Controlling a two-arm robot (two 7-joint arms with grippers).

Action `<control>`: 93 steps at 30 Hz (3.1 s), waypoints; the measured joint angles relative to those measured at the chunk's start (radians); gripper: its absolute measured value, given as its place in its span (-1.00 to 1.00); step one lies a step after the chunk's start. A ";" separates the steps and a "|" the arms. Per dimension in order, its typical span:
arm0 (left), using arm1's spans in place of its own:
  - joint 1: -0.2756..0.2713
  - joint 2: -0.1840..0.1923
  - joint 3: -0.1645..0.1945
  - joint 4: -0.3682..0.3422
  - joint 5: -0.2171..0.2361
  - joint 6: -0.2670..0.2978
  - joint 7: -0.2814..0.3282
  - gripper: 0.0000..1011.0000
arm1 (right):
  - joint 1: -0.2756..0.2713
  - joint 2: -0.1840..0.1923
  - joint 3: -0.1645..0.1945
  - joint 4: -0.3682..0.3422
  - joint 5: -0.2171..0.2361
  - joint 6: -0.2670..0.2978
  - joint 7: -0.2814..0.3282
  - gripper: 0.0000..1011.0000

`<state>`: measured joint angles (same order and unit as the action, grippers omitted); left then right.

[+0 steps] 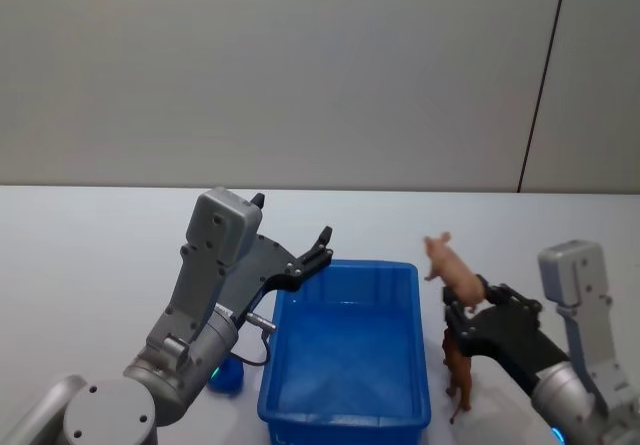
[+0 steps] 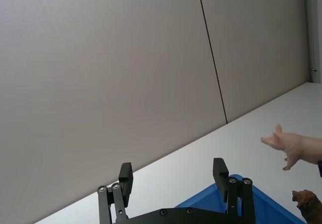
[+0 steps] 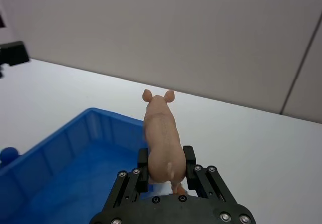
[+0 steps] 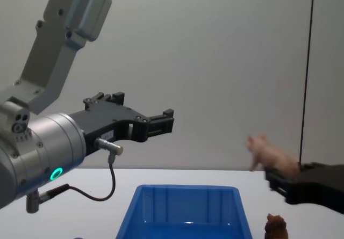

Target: Pick up the two dolls from the table and place them into the box.

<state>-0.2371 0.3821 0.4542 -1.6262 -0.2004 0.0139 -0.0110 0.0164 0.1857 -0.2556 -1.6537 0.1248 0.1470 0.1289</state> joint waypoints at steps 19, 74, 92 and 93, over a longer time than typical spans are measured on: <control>0.000 0.000 0.000 0.000 0.000 0.000 0.000 0.98 | 0.117 -0.069 -0.053 0.098 -0.023 0.045 0.250 0.30; 0.000 0.000 0.000 0.000 0.000 0.000 0.000 0.98 | -0.029 -0.062 -0.062 -0.026 -0.128 0.247 -0.276 0.98; 0.000 0.000 0.000 0.000 0.000 0.000 0.000 0.98 | -0.050 -0.094 -0.090 0.031 -0.201 0.216 -0.316 0.98; 0.000 0.000 0.000 0.000 0.000 0.000 0.000 0.98 | -0.051 -0.097 -0.092 0.038 -0.207 0.211 -0.319 0.98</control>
<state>-0.2371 0.3821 0.4542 -1.6262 -0.2004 0.0139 -0.0109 -0.0342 0.0890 -0.3474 -1.6157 -0.0826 0.3576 -0.1900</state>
